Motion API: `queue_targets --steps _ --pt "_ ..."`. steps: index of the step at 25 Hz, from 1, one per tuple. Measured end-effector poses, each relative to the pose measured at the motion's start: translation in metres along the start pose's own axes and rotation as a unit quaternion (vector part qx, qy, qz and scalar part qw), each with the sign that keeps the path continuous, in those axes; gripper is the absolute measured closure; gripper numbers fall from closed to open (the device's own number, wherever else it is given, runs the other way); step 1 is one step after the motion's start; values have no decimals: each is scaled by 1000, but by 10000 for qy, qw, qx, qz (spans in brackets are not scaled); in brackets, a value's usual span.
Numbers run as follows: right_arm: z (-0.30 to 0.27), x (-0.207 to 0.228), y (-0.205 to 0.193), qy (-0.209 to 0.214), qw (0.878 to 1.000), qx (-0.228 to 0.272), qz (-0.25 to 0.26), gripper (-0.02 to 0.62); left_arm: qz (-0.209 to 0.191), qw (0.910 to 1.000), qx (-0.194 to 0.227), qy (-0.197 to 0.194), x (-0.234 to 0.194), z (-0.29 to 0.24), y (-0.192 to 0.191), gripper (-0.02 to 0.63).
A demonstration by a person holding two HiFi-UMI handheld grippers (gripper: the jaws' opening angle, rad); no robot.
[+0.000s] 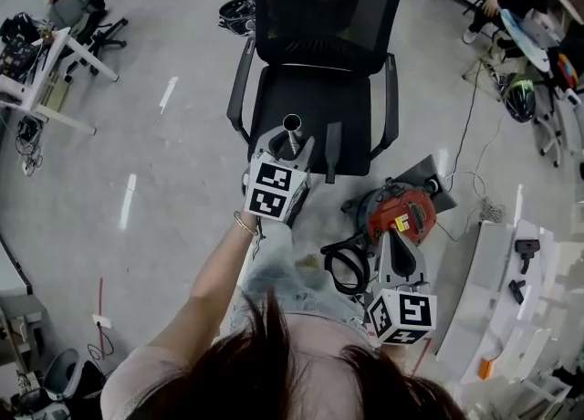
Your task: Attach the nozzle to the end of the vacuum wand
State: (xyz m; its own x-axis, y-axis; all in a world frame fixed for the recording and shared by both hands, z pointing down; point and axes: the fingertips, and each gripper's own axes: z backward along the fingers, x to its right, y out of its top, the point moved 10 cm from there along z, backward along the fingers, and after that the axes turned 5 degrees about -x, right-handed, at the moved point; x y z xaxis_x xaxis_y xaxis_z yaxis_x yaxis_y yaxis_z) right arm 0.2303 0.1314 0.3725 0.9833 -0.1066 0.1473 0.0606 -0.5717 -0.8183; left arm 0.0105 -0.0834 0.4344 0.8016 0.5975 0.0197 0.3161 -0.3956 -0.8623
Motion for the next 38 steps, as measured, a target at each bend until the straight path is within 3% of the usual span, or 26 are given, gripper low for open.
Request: queue_targets --steps 10,18,26,38 --pt "-58 -54 36 -313 9995 -36 38 569 -341 9989 -73 -314 -31 -1 -1 443" --pt "-97 -82 50 -325 9981 -140 -504 569 -405 9973 -191 -584 -59 -6 4 442" --pt "-148 -43 35 114 9937 -646 -904 568 -624 9955 -118 -697 -62 -23 7 439" --pt "-240 55 -14 1096 9746 -1718 -933 568 -422 9977 -14 -534 -50 -46 11 439"
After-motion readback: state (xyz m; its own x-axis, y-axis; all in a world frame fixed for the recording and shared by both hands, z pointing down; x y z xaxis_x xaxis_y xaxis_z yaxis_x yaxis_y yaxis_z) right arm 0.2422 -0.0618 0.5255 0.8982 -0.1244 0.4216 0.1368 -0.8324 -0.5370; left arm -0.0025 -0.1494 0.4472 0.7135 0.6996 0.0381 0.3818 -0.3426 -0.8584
